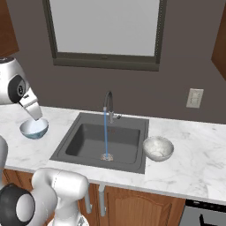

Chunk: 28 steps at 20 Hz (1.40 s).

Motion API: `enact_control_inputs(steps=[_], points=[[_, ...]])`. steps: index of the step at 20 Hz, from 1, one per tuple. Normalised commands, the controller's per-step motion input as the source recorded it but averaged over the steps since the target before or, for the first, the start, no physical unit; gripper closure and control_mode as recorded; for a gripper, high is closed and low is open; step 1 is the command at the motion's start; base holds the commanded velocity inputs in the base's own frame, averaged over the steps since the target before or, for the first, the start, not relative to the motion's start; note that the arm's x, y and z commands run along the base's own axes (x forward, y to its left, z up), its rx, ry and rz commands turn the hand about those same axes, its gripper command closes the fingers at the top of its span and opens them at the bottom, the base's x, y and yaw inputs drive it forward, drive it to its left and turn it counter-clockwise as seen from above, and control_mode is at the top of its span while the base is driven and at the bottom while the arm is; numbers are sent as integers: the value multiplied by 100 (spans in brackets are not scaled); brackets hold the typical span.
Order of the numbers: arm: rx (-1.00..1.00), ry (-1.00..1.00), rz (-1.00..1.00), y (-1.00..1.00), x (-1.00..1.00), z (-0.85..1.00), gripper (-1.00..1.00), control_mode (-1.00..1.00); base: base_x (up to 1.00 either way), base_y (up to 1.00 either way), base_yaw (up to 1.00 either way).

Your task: Rinse each bowl for a few seconds and place them down in the sink or on the counter.

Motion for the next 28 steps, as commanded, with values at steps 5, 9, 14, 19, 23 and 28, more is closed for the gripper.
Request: enact_control_inputs(steps=[5, 9, 14, 19, 23, 28], points=[[-1, 7, 3, 9, 22, -28, -100, -100, 0, 0, 0], [-2, 4, 3, 11, 19, -28, -100, -100, 0, 0, 0], [0, 0, 3, 11, 17, -23, -100, -100, 0, 0, 0], [0, 0, 2, 9, 16, -22, -100, -100, 0, 0, 0], [4, 0, 0, 10, 15, -27, -100, -100, 0, 0, 0], [6, 0, 0, 12, 14, -29, -100, -100, 0, 0, 0]])
